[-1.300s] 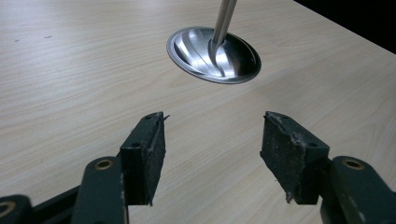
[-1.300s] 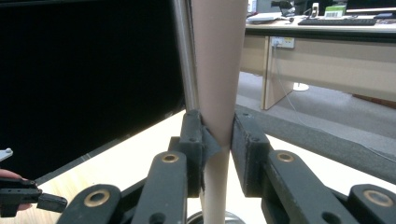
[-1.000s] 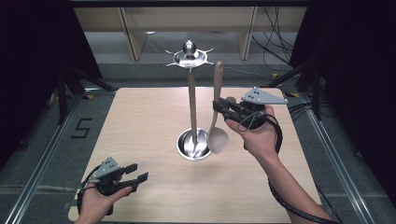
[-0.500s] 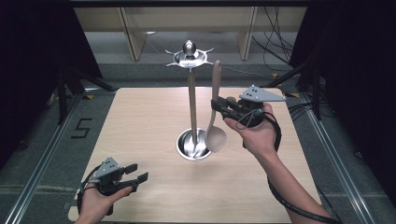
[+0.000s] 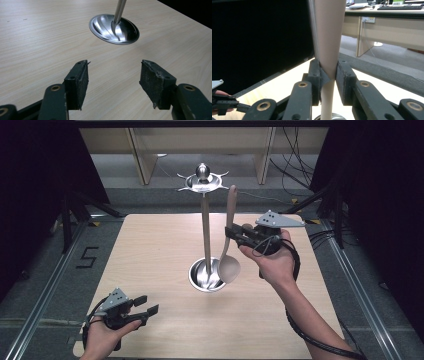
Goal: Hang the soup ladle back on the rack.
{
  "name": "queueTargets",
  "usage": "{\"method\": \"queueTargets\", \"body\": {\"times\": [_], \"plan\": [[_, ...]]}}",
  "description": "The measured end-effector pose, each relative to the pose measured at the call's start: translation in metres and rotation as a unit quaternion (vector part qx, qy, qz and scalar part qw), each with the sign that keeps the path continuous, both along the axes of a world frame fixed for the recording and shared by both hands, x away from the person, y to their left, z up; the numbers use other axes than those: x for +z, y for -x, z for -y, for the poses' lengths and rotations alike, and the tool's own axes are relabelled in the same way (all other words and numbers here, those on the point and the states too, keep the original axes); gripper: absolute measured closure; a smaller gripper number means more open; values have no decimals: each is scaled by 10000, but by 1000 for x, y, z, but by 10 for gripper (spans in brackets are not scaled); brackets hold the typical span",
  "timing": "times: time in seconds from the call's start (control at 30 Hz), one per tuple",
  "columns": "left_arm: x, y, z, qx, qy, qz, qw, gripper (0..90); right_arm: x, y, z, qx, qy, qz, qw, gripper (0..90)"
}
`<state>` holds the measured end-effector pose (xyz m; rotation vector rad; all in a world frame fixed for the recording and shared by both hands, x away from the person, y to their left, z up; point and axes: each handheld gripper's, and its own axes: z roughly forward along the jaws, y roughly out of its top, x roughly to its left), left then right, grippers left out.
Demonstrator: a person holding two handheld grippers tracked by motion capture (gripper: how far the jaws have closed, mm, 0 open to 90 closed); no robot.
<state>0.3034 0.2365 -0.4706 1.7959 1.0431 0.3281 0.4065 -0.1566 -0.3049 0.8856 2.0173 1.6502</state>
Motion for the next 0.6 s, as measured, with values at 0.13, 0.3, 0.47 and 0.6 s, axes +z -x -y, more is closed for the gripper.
{"method": "queueTargets", "body": {"times": [0.13, 0.3, 0.47, 0.6], "plan": [[0, 0, 0, 5, 2, 0, 10000, 390, 2, 0, -1, 35, 3, -49, 10000, 759], [0, 0, 0, 16, -29, 19, 10000, 390, 3, -1, -2, 64, 12, -144, 9999, 760], [0, 0, 0, 4, -18, 38, 10000, 390, 3, -4, -2, 124, 49, -168, 9998, 760], [0, 0, 0, 29, 9, -9, 10000, 390, 4, -5, -3, 175, 26, -231, 9996, 761]]}}
